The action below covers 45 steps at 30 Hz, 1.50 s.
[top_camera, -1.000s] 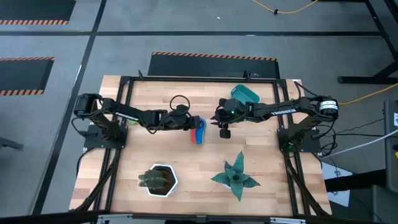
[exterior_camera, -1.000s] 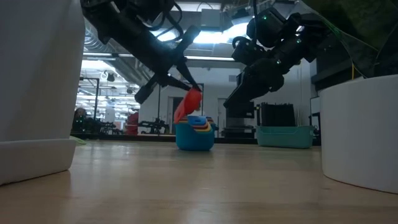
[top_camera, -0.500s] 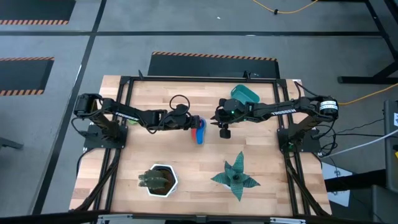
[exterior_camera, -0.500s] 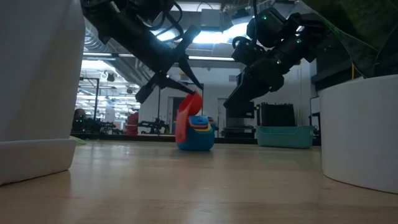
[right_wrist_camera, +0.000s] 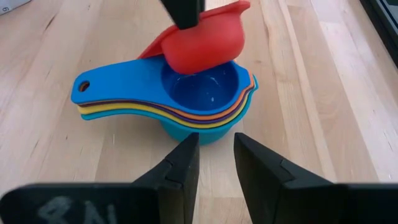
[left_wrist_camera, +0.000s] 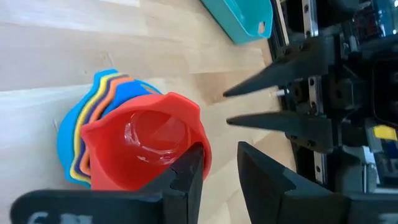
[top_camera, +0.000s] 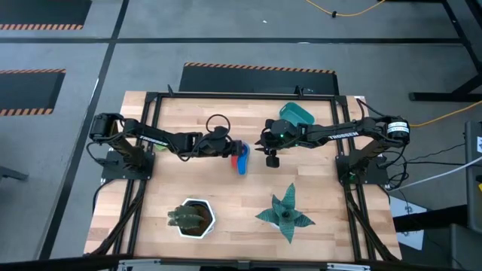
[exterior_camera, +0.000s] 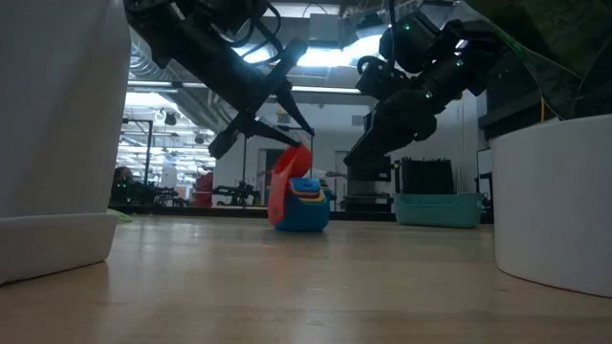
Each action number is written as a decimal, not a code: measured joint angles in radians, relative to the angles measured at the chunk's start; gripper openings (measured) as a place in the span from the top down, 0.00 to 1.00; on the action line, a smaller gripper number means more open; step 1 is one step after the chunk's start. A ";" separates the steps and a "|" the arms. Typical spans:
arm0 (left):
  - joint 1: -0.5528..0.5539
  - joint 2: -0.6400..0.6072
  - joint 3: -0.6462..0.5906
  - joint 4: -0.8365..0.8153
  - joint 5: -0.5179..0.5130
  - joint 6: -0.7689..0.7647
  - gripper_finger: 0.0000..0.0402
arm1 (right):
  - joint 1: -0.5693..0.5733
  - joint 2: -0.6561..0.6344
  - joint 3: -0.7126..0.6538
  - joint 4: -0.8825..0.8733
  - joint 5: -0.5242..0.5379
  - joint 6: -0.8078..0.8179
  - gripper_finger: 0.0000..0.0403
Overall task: Nest measuring cups in basket
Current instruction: Stack the red measuring cup on top of the blue measuring cup
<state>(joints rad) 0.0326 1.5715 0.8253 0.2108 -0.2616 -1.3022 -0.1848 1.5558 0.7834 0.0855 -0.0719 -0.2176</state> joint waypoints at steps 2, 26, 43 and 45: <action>0.000 0.000 0.000 0.000 0.019 0.000 0.77 | 0.000 0.000 0.000 0.000 0.000 0.000 0.74; -0.001 0.000 0.000 -0.001 -0.009 0.291 0.78 | 0.000 -0.001 0.000 0.062 -0.105 0.000 0.74; -0.016 -0.001 0.000 -0.001 -0.002 0.293 0.78 | -0.006 0.004 0.000 0.317 -0.105 -0.053 0.74; -0.015 -0.001 0.000 -0.001 -0.002 0.293 0.78 | -0.012 0.015 0.001 0.347 -0.105 -0.054 0.74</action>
<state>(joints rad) 0.0174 1.5707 0.8253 0.2096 -0.2638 -1.0092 -0.1966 1.5708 0.7841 0.4323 -0.1768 -0.2711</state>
